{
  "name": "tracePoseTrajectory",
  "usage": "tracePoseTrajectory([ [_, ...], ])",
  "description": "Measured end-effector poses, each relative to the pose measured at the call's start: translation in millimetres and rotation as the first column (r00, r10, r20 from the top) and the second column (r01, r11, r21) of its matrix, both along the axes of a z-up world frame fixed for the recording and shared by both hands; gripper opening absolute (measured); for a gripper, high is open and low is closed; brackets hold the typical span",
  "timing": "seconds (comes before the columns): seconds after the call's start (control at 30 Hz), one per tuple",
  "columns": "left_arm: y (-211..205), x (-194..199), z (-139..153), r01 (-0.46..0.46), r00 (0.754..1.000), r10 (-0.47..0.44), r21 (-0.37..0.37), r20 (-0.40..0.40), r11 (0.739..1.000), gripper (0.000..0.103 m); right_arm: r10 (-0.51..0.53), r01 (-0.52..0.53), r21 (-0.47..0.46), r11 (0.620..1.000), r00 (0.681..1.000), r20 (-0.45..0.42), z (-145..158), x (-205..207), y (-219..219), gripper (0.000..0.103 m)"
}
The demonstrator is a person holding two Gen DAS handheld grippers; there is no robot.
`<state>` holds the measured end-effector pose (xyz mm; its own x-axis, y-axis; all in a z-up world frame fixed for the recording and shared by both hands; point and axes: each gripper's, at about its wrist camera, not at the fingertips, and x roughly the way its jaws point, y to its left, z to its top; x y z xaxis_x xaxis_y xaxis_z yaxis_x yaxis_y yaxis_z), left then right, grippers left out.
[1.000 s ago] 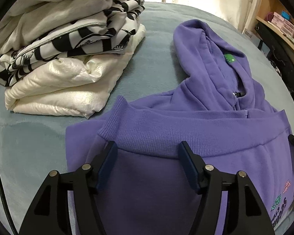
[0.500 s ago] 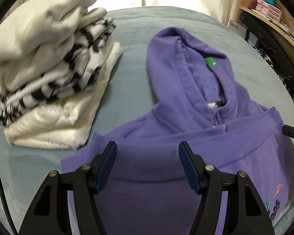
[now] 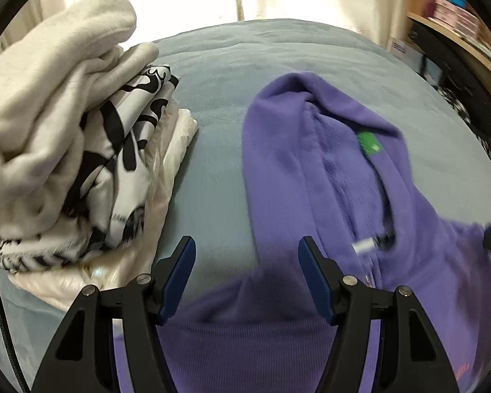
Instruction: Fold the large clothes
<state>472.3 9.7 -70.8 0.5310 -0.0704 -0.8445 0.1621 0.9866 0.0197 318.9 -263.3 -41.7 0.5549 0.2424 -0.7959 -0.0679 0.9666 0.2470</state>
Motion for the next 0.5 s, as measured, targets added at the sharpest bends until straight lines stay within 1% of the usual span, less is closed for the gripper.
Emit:
tracePoseTrajectory([
  [0.1,-1.5,24.8,-8.6,-0.029,0.999,0.029,-0.017,-0.032,0.999,0.063,0.002,-0.001,0.027,1.000,1.000,-0.020,-10.6,0.9,1.7,0.039],
  [0.3,-10.6,56.7,-25.8,-0.054,0.996,0.051,-0.041,-0.076,0.998,0.064,0.004,-0.003,0.036,0.999,0.999,-0.041,-24.6,-0.2,-0.2,0.039],
  [0.43,-17.5,74.1,-49.1,-0.067,0.990,0.065,-0.015,-0.128,0.998,0.064,-0.011,0.013,0.070,0.997,0.999,-0.040,-26.1,9.5,-6.2,0.039],
  [0.5,-17.8,80.2,-61.5,-0.088,0.984,0.084,-0.018,-0.156,0.996,0.064,-0.010,0.013,0.083,0.996,0.999,-0.037,-25.2,21.8,-4.6,0.039],
])
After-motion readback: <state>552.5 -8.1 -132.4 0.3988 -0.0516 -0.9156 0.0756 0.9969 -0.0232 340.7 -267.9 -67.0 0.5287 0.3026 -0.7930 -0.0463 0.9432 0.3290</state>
